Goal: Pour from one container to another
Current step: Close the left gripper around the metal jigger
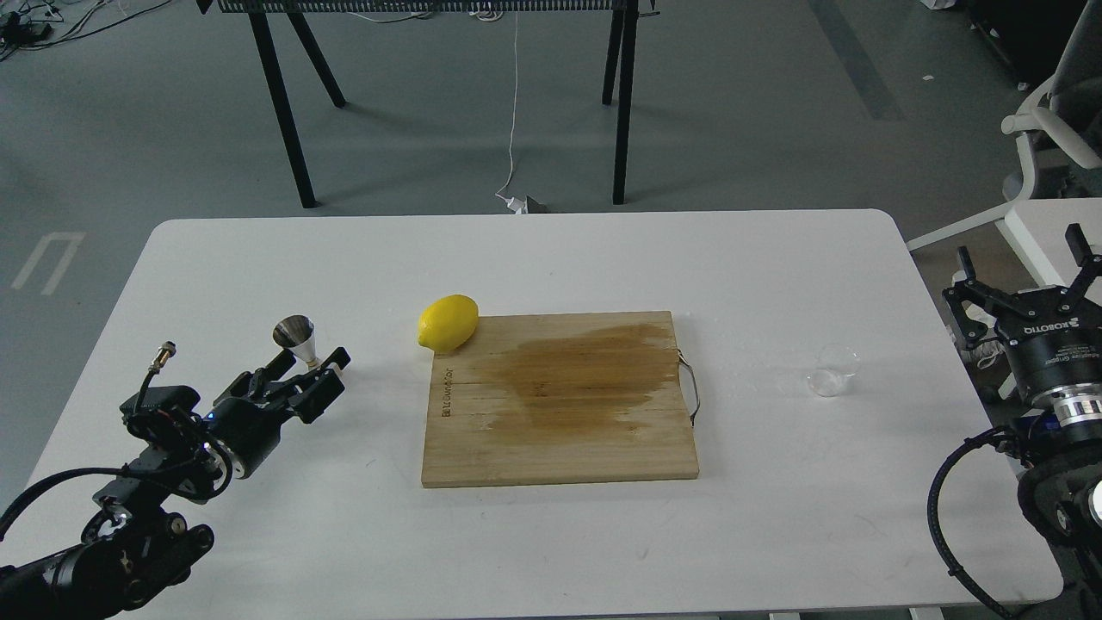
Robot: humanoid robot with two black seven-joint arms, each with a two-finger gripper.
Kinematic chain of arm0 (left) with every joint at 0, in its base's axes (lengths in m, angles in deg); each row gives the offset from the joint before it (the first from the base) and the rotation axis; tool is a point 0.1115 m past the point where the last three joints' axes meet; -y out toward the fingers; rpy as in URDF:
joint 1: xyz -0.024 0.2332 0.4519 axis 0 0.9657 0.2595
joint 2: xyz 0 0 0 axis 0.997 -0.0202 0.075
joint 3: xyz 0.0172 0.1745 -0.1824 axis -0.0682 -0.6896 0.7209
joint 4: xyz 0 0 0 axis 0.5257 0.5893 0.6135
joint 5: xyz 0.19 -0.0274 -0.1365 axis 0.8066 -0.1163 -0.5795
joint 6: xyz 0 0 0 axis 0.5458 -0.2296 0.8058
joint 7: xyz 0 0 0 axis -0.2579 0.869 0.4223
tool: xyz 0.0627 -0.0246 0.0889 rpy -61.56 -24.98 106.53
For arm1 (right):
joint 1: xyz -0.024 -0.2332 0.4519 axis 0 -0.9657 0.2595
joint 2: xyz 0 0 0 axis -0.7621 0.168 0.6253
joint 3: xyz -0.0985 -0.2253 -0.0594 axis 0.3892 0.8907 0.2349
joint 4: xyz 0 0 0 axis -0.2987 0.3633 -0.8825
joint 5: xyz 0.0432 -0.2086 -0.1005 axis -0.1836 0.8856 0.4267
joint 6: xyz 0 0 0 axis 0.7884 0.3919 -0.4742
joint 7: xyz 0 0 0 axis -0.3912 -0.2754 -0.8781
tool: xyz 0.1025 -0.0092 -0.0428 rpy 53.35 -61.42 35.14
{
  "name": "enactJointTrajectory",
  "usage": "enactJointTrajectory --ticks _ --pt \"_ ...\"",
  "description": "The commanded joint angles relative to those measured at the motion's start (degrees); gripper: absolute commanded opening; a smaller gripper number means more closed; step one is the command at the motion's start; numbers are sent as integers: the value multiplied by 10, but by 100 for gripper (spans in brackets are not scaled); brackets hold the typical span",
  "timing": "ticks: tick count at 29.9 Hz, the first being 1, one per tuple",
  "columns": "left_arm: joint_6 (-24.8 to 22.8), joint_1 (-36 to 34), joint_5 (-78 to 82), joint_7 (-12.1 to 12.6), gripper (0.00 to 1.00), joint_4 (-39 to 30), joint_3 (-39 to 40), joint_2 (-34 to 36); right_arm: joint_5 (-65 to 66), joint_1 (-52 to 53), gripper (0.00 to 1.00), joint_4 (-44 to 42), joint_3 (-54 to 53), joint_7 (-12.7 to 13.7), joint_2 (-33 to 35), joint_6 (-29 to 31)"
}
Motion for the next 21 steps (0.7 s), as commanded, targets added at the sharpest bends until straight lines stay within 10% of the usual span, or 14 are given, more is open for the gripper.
enactJointTrajectory --ticks 1,21 --pt "0 -6 -2 0 100 11 -5 -5 0 0 99 0 0 0 0 0" --pt "-11 -48 -3 0 97 81 -14 -46 -1 -9 99 3 -4 0 5 0"
